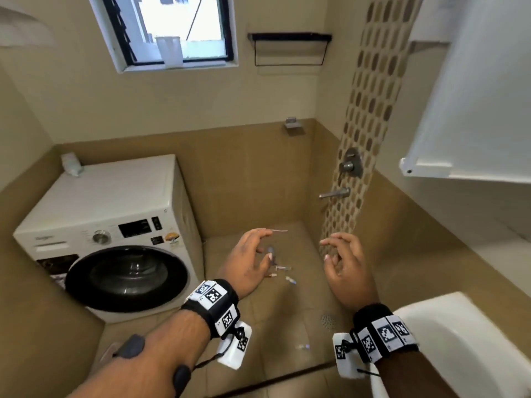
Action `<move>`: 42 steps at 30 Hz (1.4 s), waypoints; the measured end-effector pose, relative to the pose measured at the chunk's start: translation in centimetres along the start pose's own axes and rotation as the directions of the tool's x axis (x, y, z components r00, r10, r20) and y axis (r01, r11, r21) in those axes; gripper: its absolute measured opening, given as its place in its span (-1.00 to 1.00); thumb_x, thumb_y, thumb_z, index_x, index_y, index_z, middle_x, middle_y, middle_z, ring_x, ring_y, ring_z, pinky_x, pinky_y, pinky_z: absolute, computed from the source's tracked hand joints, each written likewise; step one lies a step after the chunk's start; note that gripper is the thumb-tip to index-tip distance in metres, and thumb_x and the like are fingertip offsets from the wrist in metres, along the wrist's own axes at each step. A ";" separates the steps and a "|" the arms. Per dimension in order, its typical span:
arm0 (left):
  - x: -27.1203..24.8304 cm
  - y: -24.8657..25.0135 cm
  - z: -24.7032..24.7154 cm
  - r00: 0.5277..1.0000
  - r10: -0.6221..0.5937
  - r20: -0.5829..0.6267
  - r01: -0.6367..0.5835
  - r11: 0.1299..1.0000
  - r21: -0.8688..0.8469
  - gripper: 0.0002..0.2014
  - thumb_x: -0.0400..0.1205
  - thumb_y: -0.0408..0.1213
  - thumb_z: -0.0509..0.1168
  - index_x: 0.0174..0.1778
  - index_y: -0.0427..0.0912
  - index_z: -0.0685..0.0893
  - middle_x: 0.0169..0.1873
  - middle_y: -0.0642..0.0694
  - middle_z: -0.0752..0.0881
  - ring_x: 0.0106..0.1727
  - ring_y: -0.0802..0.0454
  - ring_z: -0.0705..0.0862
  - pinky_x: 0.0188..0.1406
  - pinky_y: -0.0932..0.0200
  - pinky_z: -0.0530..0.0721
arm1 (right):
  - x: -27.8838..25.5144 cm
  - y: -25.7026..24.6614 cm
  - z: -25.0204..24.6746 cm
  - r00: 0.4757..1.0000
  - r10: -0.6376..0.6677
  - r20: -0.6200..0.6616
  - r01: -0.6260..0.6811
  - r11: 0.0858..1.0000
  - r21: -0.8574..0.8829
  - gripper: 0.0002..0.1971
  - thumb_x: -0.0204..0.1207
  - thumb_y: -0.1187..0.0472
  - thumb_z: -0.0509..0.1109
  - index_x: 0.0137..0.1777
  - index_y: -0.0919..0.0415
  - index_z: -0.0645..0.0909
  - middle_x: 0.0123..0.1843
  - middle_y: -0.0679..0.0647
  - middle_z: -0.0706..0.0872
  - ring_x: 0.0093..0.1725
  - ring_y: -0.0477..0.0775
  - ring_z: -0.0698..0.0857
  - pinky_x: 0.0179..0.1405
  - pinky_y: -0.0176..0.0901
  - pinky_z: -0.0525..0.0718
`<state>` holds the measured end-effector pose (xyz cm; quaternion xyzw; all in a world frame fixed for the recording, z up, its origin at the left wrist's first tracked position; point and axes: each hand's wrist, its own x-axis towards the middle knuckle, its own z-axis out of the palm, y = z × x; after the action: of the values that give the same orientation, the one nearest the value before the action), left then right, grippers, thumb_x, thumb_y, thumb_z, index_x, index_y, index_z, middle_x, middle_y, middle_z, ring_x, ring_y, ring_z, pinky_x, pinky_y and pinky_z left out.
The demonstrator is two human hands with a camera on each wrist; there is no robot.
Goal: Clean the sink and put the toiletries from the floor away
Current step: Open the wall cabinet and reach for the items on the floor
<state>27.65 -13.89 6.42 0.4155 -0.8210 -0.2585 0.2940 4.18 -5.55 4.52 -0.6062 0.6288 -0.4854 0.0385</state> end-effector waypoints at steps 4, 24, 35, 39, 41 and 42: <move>-2.1 -7.0 -1.2 0.985 -0.170 0.040 0.167 0.983 0.072 -0.56 0.65 -0.20 0.34 0.46 0.07 0.48 0.30 0.11 0.53 0.07 0.26 0.64 0.12 0.36 0.51 | -1.5 2.6 5.0 0.965 0.163 0.205 -0.153 0.986 -0.061 -0.74 0.40 0.29 0.34 -0.03 -0.09 0.70 0.11 -0.07 0.60 -0.27 -0.09 0.59 -0.06 0.06 0.71; 2.3 -31.6 -7.8 0.815 -0.566 0.125 0.576 0.815 -0.064 -0.63 0.69 -0.26 0.31 0.43 0.02 0.55 0.22 0.09 0.67 0.14 0.12 0.69 0.20 0.07 0.70 | 6.7 6.1 24.8 0.642 0.670 0.372 -0.624 0.739 -0.255 -0.80 0.54 0.26 0.38 -0.16 -0.07 0.74 -0.24 -0.03 0.74 -0.21 0.19 0.77 -0.22 0.12 0.78; 14.0 -35.8 -6.1 0.805 -0.560 0.197 0.581 0.811 -0.066 -0.68 0.72 -0.26 0.29 0.39 0.04 0.56 -0.03 0.24 0.69 0.02 0.26 0.67 0.04 0.29 0.60 | 14.2 12.7 28.2 0.602 0.769 0.212 -0.777 0.626 -0.062 -0.81 0.64 0.36 0.32 -0.08 0.12 0.72 -0.18 0.06 0.80 -0.38 0.04 0.67 -0.46 -0.24 0.55; 18.8 -37.7 -4.8 0.813 -0.547 0.199 0.562 0.827 -0.026 -0.71 0.72 -0.24 0.30 0.36 0.04 0.59 -0.04 0.20 0.73 0.01 0.26 0.69 -0.08 0.37 0.57 | 16.8 18.8 30.2 0.560 0.799 0.221 -0.816 0.577 -0.019 -0.76 0.64 0.42 0.27 -0.11 0.13 0.69 -0.17 0.16 0.82 -0.42 0.09 0.64 -0.46 -0.19 0.55; 21.6 -38.8 -4.1 0.818 -0.543 0.191 0.548 0.836 0.029 -0.76 0.73 -0.20 0.29 0.31 0.07 0.59 0.00 0.14 0.75 -0.01 0.24 0.70 -0.10 0.30 0.65 | 18.3 22.4 31.6 0.540 0.813 0.217 -0.831 0.557 -0.019 -0.74 0.62 0.45 0.26 -0.14 0.11 0.67 -0.18 0.20 0.81 -0.45 0.08 0.63 -0.54 -0.20 0.54; 22.9 -39.5 -3.8 0.815 -0.548 0.189 0.546 0.835 0.067 -0.77 0.73 -0.19 0.28 0.30 0.08 0.59 0.01 0.12 0.75 -0.04 0.22 0.69 -0.13 0.30 0.65 | 19.1 23.9 32.3 0.527 0.821 0.219 -0.838 0.545 -0.029 -0.74 0.62 0.46 0.26 -0.14 0.11 0.66 -0.19 0.20 0.81 -0.46 0.08 0.62 -0.58 -0.22 0.53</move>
<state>40.22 -54.24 -11.25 0.6071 -0.6935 -0.3685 0.1214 2.40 -43.94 -17.83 -0.2790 0.8137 -0.3676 0.3536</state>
